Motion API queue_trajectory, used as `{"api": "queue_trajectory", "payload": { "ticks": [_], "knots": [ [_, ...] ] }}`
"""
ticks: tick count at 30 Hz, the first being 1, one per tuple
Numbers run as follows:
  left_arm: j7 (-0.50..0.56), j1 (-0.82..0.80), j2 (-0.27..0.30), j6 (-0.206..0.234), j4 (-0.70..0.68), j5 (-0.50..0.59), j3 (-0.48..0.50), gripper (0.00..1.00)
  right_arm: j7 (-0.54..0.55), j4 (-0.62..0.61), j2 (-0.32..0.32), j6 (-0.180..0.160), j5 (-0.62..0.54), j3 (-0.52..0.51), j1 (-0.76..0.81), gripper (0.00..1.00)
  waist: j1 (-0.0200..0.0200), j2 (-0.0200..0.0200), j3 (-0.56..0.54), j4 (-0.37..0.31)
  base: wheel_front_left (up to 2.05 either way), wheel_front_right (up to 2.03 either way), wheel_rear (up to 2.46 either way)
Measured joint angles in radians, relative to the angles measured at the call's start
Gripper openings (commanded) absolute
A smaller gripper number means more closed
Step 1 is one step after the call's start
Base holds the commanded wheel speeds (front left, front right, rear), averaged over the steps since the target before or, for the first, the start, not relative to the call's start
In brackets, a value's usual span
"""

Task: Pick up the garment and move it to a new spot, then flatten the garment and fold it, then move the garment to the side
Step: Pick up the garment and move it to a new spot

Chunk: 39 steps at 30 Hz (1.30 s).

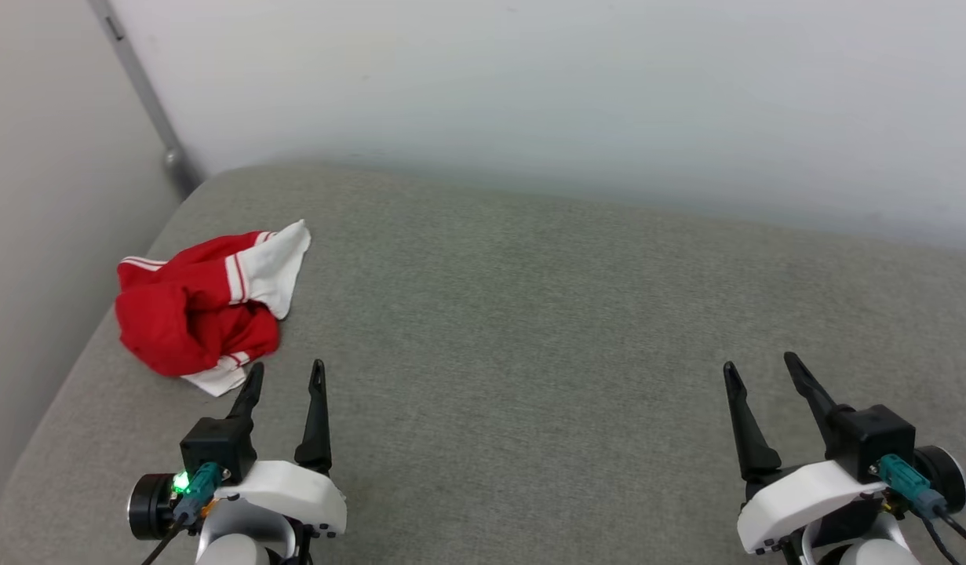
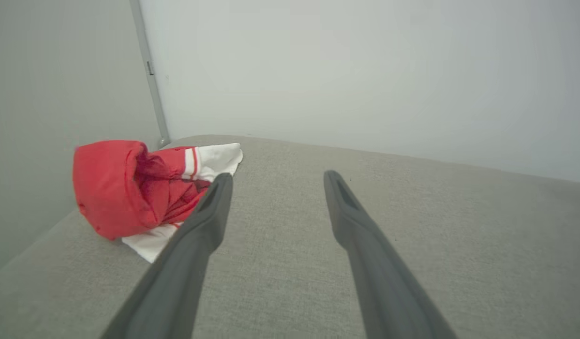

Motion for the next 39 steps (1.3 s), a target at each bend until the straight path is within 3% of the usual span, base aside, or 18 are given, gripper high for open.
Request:
{"api": "queue_trajectory", "payload": {
  "ticks": [12,20,32,39],
  "knots": [
    [0.0,0.01,0.011,0.005,-0.008,-0.031,0.041,1.0,-0.011,-0.007,0.0,0.0,0.031,0.086,-0.014,1.0,0.0,0.0,0.0,0.196,0.0,0.0,0.0],
    [0.0,0.017,0.012,0.004,-0.016,-0.044,0.057,1.0,-0.018,-0.014,0.0,0.0,0.047,0.114,-0.027,1.0,0.0,0.0,0.006,0.272,0.0,0.0,0.0],
    [0.0,-0.018,0.026,0.012,-0.022,-0.048,0.074,1.0,-0.014,-0.013,0.0,0.0,0.048,0.127,-0.051,1.0,0.0001,0.0,0.026,0.27,0.0,0.0,0.0],
    [0.063,-0.225,0.097,0.003,-0.027,-0.079,0.113,1.0,0.019,-0.05,0.001,0.0,0.018,0.137,-0.101,1.0,0.0,0.0,0.091,0.215,0.0,0.0,0.0]
  ]
}}
